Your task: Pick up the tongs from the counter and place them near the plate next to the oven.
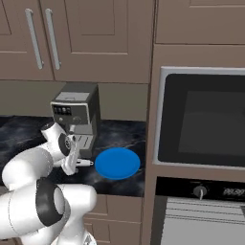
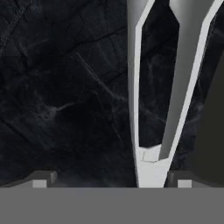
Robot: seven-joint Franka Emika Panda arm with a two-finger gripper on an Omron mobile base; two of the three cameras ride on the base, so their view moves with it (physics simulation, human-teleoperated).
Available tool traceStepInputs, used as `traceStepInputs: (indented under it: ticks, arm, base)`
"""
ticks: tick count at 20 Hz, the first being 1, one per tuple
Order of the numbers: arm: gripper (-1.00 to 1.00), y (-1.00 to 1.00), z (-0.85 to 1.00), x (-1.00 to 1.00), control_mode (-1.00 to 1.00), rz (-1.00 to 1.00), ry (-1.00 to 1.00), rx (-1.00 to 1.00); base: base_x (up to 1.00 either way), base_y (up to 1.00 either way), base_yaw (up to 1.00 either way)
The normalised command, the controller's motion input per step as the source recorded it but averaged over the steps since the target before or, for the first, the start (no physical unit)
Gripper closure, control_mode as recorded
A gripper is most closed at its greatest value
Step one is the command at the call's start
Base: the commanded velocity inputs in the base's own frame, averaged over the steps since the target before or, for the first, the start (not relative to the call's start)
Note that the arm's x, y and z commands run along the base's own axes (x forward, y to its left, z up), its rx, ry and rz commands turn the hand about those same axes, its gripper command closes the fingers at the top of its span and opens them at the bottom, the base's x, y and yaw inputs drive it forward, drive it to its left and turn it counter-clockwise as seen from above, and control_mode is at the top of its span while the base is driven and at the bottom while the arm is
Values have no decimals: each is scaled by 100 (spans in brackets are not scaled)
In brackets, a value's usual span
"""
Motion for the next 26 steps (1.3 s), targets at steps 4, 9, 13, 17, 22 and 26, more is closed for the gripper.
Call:
traceStepInputs:
  ticks: [4,9,13,17,22,26]
  arm:
    - [-100,-27,65,-29,-100,0,-6,0]
    - [-100,-20,78,-15,-100,0,-6,0]
    - [-100,-18,67,-23,-100,0,-6,0]
    - [-100,-17,57,-49,-100,0,-6,0]
    - [-100,-18,64,-53,-100,0,-5,0]
    - [-100,-15,70,-44,-100,0,-4,0]
  base:
    - [0,0,0]
    - [0,0,0]
    - [0,0,0]
    - [0,0,0]
    - [0,0,0]
    - [0,0,0]
